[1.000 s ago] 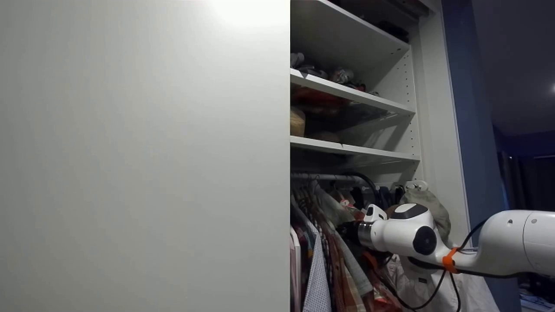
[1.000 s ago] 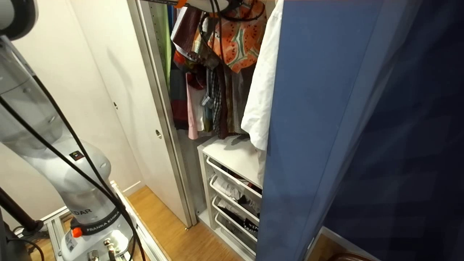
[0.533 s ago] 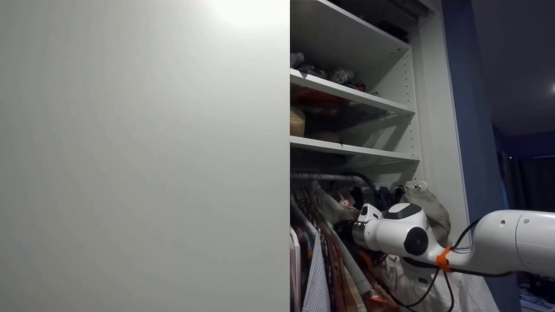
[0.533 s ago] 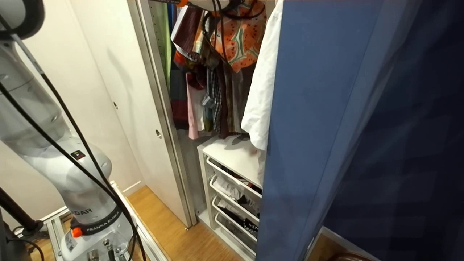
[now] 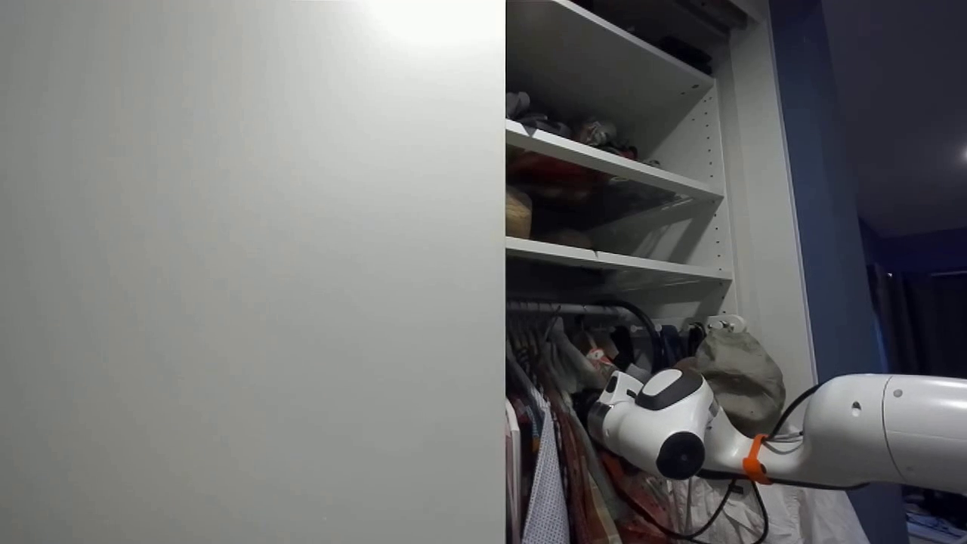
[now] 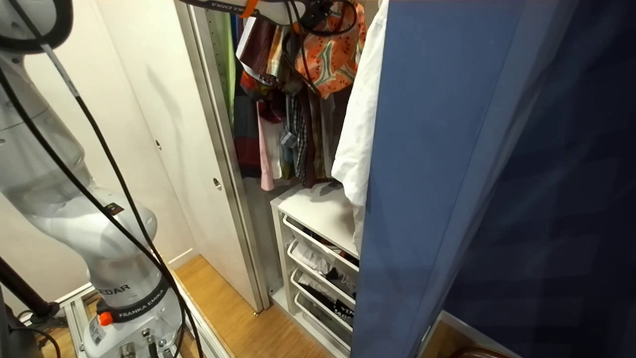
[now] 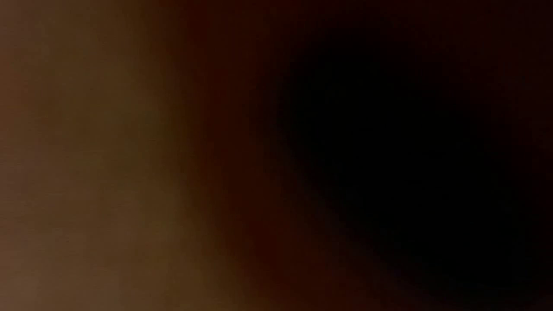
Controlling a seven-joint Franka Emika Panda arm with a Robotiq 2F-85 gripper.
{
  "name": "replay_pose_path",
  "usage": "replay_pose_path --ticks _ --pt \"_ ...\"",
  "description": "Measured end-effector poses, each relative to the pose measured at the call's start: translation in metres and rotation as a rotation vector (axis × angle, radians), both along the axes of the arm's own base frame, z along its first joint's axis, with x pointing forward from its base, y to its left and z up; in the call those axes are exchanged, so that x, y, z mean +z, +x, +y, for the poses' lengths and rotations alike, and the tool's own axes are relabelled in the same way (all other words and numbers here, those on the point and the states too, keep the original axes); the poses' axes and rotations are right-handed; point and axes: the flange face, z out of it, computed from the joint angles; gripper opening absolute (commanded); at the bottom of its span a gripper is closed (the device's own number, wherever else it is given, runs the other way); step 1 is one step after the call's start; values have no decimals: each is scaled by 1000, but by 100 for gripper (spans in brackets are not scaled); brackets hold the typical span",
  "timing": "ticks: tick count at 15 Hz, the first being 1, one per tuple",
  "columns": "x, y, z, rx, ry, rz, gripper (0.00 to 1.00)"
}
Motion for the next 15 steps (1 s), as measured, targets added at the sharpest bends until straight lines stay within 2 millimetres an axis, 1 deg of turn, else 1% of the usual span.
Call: replay_pose_path --ticks 1,2,6,8,11,15 --pt "-3 1 -1 -5 0 4 16" --pt "-5 2 -2 -7 0 6 4" --pt "-5 3 -3 -25 -5 -5 4" --pt "-8 7 4 -62 -31 -40 4" --pt "-15 14 19 -132 -62 -105 4" --pt "-15 15 23 -181 -102 -140 4"
